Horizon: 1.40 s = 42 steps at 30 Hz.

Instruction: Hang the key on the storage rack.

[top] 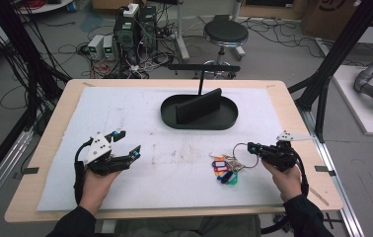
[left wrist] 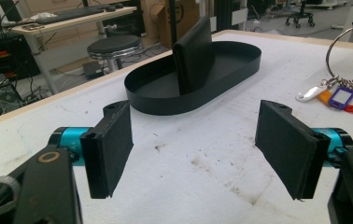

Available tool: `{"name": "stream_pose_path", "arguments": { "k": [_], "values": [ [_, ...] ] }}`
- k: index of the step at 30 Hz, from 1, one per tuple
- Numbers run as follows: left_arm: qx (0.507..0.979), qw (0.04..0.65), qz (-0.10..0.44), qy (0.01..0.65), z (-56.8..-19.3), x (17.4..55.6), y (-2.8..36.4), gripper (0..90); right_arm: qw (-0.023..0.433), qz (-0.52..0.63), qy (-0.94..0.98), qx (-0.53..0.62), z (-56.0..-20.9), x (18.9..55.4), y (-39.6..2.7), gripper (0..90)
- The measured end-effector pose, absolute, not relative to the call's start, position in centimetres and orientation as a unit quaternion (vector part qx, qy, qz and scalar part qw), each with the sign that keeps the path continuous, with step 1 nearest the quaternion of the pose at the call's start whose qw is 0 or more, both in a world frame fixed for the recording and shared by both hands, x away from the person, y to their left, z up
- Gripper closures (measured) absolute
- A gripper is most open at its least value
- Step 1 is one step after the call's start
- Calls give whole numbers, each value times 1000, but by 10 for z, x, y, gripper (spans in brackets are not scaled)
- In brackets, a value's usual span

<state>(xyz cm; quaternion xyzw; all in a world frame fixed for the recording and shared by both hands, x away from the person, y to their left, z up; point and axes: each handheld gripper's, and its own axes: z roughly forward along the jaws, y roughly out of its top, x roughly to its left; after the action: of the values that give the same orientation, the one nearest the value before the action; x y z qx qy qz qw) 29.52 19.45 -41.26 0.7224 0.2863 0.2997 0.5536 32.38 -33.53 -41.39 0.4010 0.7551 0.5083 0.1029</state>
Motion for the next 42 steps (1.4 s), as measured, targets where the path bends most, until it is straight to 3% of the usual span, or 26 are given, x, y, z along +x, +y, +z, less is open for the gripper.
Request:
{"name": "stream_pose_path", "arguments": {
  "k": [29, 42],
  "values": [
    [719, 559, 300, 284, -413, 289, 200, 275, 132, 564, 759, 298, -336, 347, -325, 879],
    [718, 559, 299, 286, -414, 290, 203, 275, 154, 576, 753, 279, -302, 374, -322, 879]
  ]
}}
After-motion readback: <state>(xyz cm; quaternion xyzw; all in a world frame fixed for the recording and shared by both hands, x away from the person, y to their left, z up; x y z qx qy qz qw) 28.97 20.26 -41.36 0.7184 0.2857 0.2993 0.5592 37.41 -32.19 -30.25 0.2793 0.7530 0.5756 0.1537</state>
